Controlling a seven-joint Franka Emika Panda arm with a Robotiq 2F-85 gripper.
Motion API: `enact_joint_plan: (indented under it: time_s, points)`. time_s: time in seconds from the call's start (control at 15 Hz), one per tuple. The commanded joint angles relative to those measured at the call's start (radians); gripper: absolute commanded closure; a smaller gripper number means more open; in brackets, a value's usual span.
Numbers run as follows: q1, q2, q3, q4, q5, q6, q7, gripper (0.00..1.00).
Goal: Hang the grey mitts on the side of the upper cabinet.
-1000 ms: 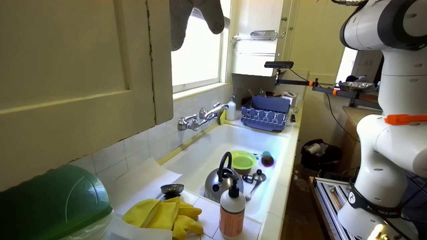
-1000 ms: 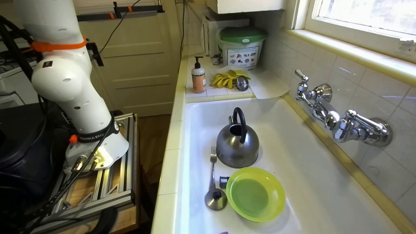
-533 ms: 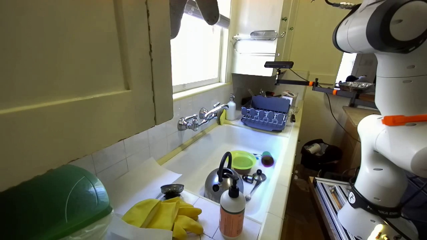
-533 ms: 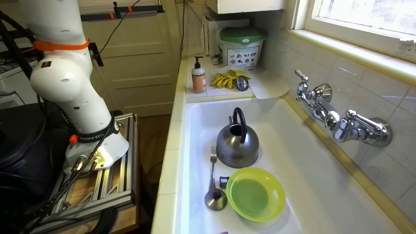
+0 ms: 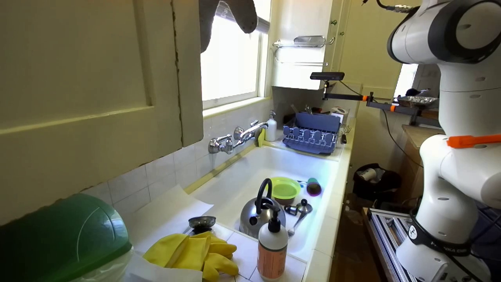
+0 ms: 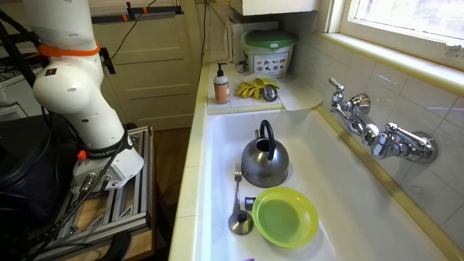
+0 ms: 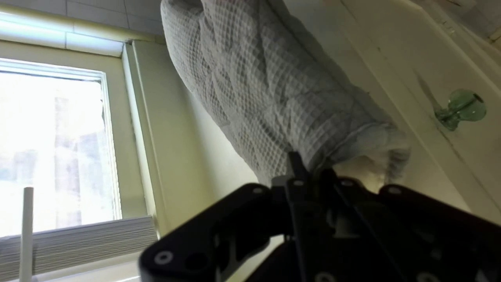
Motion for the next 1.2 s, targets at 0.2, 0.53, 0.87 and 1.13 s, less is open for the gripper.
enact_joint_plan:
  time_s: [0.2, 0.53, 0.87, 1.13]
  points:
    - [-0.05, 0.006, 0.035, 0.0, 0.108, 0.039, 0.121, 0.98]
    - [-0.084, 0.009, 0.034, 0.0, 0.147, 0.038, 0.197, 0.98]
    - [-0.112, 0.015, 0.05, 0.0, 0.217, 0.033, 0.241, 0.98]
    - [-0.128, 0.03, 0.069, 0.004, 0.276, 0.023, 0.3, 0.98]
